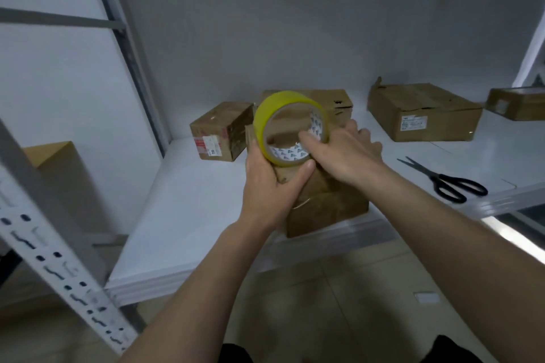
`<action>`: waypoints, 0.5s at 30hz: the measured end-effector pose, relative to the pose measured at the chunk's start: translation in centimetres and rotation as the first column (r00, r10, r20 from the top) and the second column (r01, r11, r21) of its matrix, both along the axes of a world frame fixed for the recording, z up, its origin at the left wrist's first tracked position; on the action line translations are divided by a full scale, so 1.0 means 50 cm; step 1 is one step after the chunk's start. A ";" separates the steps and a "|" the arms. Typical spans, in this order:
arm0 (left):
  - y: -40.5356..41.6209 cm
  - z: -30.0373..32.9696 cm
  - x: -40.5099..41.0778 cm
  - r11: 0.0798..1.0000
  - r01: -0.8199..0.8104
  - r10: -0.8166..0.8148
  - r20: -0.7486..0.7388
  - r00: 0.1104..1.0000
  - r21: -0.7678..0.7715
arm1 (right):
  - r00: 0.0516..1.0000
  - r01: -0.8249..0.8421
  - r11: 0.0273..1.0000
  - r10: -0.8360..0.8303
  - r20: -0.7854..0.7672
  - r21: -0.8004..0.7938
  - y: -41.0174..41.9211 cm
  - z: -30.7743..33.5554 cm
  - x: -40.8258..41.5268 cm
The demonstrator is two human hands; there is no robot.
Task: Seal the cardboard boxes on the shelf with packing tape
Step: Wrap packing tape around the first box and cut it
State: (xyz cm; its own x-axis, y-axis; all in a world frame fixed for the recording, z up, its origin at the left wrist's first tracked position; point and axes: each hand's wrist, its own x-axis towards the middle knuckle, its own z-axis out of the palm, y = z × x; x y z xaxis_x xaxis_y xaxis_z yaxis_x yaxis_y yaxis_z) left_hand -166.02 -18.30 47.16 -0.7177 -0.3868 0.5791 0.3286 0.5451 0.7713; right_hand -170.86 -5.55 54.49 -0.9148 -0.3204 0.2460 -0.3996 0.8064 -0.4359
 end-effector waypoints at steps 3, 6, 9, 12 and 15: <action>-0.014 -0.005 0.000 0.996 -0.011 0.014 0.032 0.999 -0.092 | 1.000 0.009 0.998 -0.007 -0.029 0.070 -0.015 -0.002 -0.002; -0.010 0.003 0.015 0.977 -0.077 0.096 0.092 0.991 -0.200 | 0.999 0.008 1.000 -0.008 -0.033 -0.003 -0.001 0.000 -0.011; -0.012 0.011 0.022 0.957 -0.076 0.115 0.125 0.986 -0.281 | 1.000 0.005 0.982 -0.008 -0.013 -0.190 0.022 -0.002 -0.030; -0.020 0.016 0.025 0.951 -0.065 0.120 0.168 0.978 -0.302 | 1.000 0.008 0.962 -0.015 -0.022 -0.271 0.036 0.000 -0.048; -0.018 0.022 0.034 0.946 -0.042 0.120 0.228 0.966 -0.320 | 0.999 0.012 0.930 -0.025 -0.029 -0.367 0.055 0.006 -0.062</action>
State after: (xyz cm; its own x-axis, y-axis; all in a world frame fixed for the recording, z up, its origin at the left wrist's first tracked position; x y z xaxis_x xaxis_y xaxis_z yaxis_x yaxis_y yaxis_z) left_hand -164.34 -19.19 48.25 -0.8245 -0.2786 0.4924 0.0984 0.7864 0.6098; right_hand -173.94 -2.80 54.77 -0.9091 -0.1852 0.3731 -0.4052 0.6004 -0.6894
